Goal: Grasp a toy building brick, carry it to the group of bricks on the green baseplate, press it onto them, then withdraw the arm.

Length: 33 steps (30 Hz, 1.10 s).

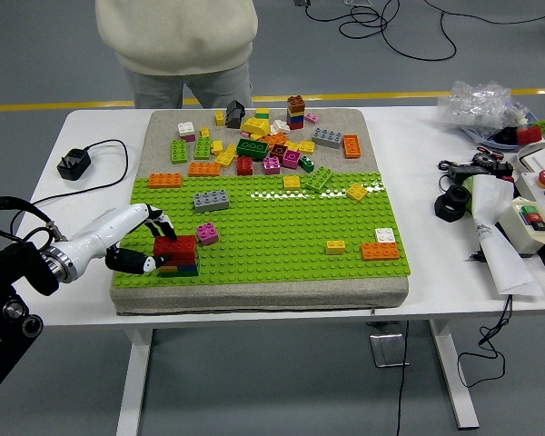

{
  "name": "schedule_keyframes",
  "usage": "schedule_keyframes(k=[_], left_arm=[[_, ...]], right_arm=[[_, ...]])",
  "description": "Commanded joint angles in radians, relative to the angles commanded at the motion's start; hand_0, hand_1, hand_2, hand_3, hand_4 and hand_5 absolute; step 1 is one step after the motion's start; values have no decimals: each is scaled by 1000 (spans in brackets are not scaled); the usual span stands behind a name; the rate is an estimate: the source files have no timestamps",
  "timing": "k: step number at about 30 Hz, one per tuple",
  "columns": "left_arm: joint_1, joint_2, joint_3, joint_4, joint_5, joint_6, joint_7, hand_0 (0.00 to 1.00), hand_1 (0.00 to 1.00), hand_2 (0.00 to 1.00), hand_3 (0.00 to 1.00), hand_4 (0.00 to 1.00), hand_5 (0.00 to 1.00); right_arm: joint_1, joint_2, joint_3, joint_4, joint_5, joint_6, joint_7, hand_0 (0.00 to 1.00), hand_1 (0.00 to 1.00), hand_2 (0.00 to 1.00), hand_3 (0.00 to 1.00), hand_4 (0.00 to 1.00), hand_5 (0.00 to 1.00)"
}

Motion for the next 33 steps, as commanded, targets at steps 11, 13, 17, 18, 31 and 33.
schedule_keyframes(k=[11, 13, 17, 18, 31, 33], left_arm=[[-5, 1, -4, 9, 0, 1, -2, 739, 610, 552, 543, 652, 2], [-6, 0, -5, 10, -1, 1, -2, 743, 618, 556, 549, 665, 2], [-7, -1, -5, 13, -1, -1, -3, 743, 618, 556, 549, 665, 2], [-7, -1, -5, 14, -1, -1, -2, 743, 618, 556, 549, 665, 2], [-7, -3, -3, 19, -3, -7, -4, 800, 647, 561, 556, 717, 2], [-7, -4, -3, 19, -3, -9, -5, 800, 647, 561, 556, 717, 2]], right_arm=[[1, -1, -1, 0, 2, 1, 0, 768, 713, 766, 763, 963, 699], [2, -1, -1, 0, 3, 1, 0, 768, 713, 766, 762, 963, 700], [2, -1, -1, 0, 4, 1, 0, 768, 713, 766, 762, 963, 700], [2, -1, -1, 0, 4, 1, 0, 768, 713, 766, 762, 963, 700], [2, 0, -1, 0, 8, 1, 1, 767, 713, 765, 762, 963, 699], [1, 0, -1, 0, 8, 1, 1, 767, 713, 765, 762, 963, 699]])
